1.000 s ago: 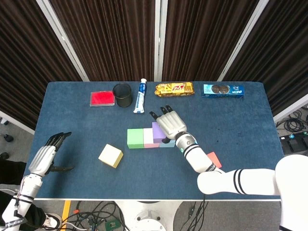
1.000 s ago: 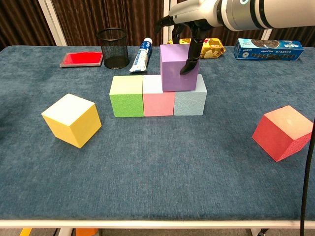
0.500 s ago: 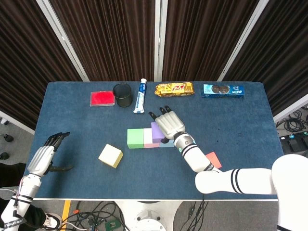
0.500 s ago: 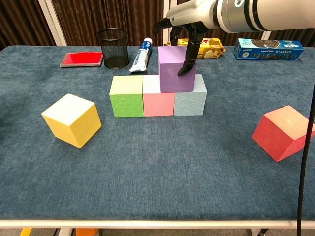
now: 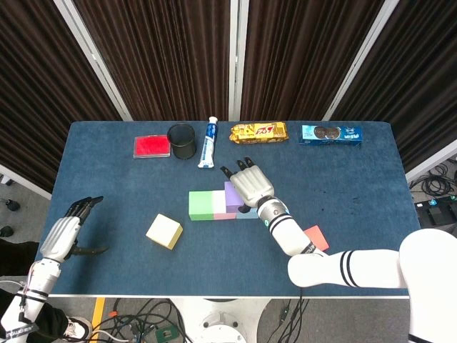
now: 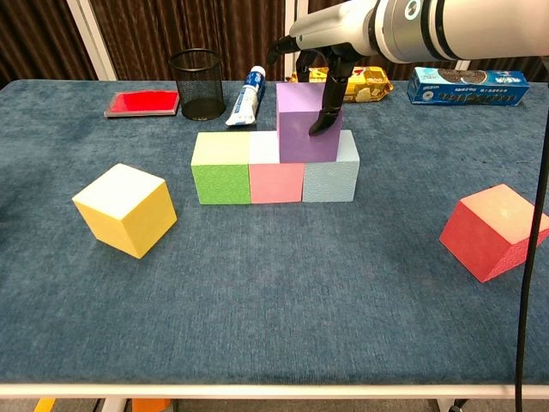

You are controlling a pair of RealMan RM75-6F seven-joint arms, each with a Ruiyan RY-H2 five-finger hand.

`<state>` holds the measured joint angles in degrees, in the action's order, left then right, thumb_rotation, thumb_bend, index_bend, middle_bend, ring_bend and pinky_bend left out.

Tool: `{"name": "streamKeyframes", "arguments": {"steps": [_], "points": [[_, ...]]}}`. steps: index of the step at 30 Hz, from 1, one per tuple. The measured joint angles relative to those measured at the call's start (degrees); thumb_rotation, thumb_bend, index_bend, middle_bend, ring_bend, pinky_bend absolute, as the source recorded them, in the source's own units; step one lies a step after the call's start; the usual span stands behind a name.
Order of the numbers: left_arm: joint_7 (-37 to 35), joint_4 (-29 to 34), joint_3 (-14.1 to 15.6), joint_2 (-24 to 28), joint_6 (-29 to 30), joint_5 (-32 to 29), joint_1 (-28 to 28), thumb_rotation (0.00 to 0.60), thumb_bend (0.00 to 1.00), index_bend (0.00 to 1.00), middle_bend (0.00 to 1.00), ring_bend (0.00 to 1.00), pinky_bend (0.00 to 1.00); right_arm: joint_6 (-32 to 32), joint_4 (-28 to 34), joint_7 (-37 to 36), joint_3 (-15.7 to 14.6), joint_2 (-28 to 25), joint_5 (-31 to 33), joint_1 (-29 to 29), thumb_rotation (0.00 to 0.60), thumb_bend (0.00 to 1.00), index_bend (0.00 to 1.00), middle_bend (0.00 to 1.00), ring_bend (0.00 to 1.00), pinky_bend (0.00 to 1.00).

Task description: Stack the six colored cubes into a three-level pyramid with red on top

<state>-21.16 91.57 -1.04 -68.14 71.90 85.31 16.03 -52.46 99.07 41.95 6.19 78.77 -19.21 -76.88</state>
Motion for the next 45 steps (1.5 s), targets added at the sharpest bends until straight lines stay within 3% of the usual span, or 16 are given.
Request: {"name": "streamKeyframes", "arguments": {"steps": [9,22,28,37,45], "points": [[0.3,0.1,0.0,-0.1,0.2,0.1,-0.2,0.6,0.09,0.08,0.11,0.0,0.05,2.0,0.0,-0.9,0.0,-0.8,0.0,0.0,0.6,0.06,0.0,0.22,0.0,0.0],[0.5,0.3,0.0,0.1,0.0,0.0,-0.1,0.6,0.09,0.08,0.11,0.0,0.05,4.0,-0.5,-2.2,-0.7,-1.1,-0.2,0.0,0.6,0.04,0.0,0.15,0.0,0.0],[0.8,0.5,0.0,0.2,-0.2,0.0,0.0,0.6,0.09,0.08,0.11,0.0,0.05,4.5,0.5,-3.4,-0.5,-2.6,-1.2,0.3,0.6,0.0,0.0,0.03,0.0,0.0],[2.5,1.4,-0.4,0.4,-0.6,-0.7,0.3,0.6,0.09,0.08,0.11,0.0,0.05,4.6,6.8,-10.9,2.3,-12.5,-7.7,4.5,0.6,0.0,0.0,0.0,0.0,0.0],[2.2,-2.7,-0.1,-0.4,3.3,6.9,1.1,0.6,0.1,0.08,0.16,0.0,0.06,0.2,10.3,-26.0,5.3,-23.2,-20.2,16.4,0.6,0.0,0.0,0.0,0.0,0.0]]}}
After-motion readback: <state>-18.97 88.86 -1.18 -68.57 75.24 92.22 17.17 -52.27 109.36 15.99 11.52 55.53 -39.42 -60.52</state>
